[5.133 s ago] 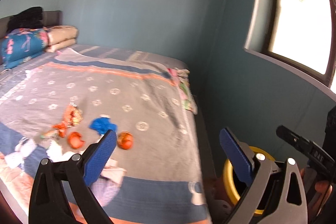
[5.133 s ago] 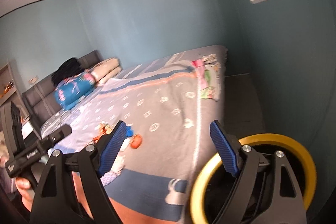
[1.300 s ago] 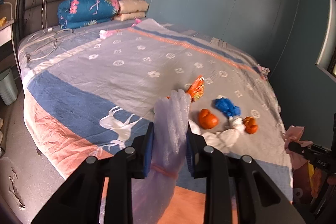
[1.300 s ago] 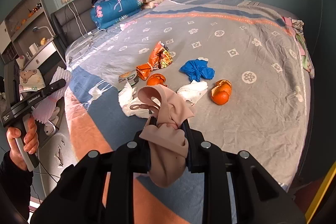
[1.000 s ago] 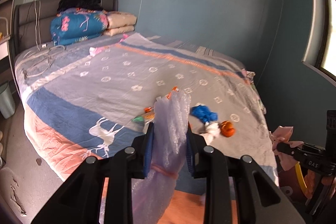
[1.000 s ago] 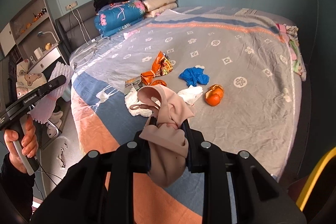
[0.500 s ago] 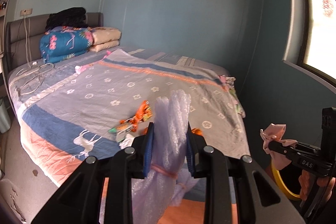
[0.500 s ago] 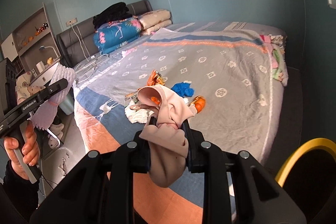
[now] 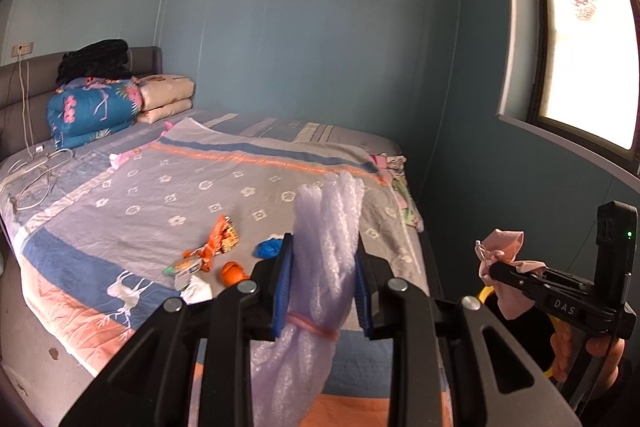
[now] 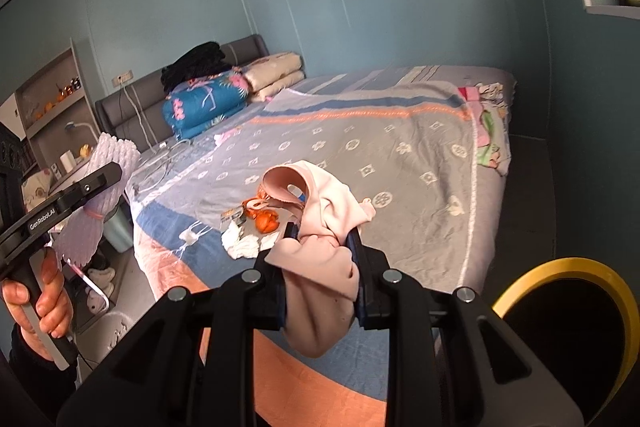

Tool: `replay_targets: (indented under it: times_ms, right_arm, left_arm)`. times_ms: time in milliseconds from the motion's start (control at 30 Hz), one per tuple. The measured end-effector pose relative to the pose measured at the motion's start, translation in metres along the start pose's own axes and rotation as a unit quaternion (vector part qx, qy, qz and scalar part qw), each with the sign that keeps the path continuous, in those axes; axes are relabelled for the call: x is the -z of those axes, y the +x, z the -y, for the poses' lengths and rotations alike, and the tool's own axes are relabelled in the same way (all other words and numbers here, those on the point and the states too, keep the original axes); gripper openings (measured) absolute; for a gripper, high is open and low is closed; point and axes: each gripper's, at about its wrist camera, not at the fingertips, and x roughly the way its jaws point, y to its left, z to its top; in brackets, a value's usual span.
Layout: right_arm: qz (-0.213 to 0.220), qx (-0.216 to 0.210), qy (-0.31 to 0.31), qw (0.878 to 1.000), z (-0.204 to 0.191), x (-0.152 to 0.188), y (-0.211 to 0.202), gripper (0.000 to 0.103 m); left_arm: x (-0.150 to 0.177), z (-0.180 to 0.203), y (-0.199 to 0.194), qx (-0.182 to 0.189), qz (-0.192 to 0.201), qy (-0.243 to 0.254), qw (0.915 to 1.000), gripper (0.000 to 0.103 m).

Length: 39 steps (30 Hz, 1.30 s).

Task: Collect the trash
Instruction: 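Lift and carry the mesh net and pink cloth over the bin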

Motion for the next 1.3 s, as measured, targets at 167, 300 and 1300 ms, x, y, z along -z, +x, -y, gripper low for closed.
replay_targets:
  times_ms: [167,300,1300]
  right_arm:
    - [0.019,0.023,0.002,1.000,0.010,-0.002,-0.018,0.023]
    - [0.029,0.041,0.013,0.999,0.024,-0.003,-0.031,0.023]
    - [0.091,0.173,0.130,0.972,0.147,0.022,-0.096,0.024]
  left_arm:
    - [-0.002,0.021,0.004,0.013,-0.003,0.014,0.9998,0.025]
    - [-0.003,0.036,0.012,0.024,-0.013,0.025,0.9993,0.025]
    - [0.022,0.183,0.097,0.180,-0.074,0.094,0.9764,0.025]
